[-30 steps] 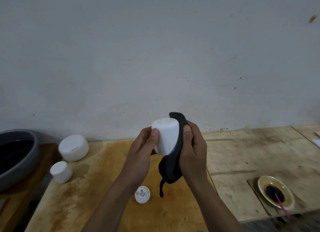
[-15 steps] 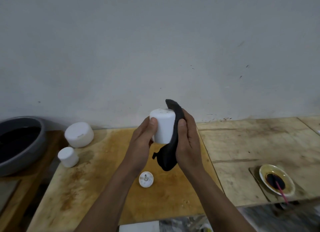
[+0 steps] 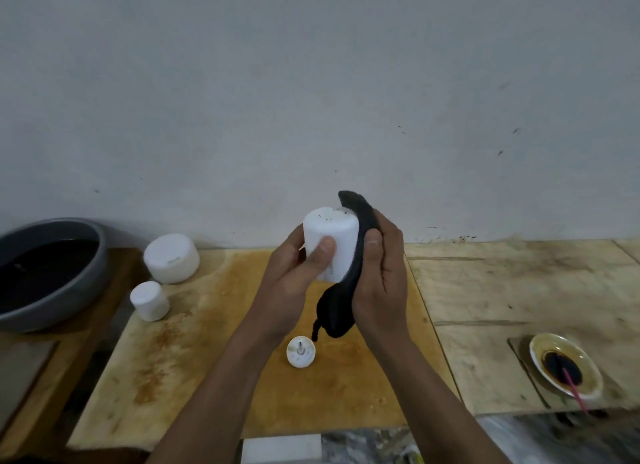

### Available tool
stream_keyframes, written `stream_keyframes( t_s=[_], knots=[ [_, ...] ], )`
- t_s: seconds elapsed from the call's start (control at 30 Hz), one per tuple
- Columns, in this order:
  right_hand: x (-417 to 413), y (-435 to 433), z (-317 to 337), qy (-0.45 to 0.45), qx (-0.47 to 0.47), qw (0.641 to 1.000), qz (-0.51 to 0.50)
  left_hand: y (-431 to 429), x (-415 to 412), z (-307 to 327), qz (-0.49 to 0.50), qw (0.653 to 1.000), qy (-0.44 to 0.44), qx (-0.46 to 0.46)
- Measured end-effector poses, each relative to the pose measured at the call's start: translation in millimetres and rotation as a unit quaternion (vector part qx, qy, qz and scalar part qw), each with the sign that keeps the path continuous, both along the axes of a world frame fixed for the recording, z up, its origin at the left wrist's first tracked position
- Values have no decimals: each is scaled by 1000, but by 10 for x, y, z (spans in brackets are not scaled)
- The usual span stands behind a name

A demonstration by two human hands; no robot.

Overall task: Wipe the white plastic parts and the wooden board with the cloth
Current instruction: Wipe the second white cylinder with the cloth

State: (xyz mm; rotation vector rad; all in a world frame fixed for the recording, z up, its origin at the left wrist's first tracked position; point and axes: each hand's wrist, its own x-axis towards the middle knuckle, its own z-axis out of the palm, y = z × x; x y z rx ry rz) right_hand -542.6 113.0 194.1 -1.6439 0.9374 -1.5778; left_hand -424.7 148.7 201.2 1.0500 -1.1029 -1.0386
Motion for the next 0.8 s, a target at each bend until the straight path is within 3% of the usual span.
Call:
stream_keyframes(
  t_s=[0.13, 0.23, 0.4, 0.47, 0.57, 0.67, 0.8],
  knots=[
    [-11, -93, -39, 2, 86, 996, 20, -19, 93, -78, 9, 999, -48, 4],
    [-156, -262, -45, 51, 136, 988, 58, -41, 192, -139, 13, 993, -115, 10],
    [-297, -420, 152, 209, -9, 974, 86, -106, 268, -119, 4, 968, -251, -20],
    [-294, -384, 199, 272, -99, 954, 75, -125, 250, -117, 15, 968, -248, -33],
    [-340, -273, 179, 276, -175, 941, 84, -142, 256, -149, 35, 975, -216, -42],
    [-446, -276, 64, 250, -177, 949, 70, -132, 271, -175, 48, 977, -204, -41],
    [-407, -447, 78, 260, -60, 964, 12, -124, 236, -187, 38, 972, -232, -28]
  ],
)
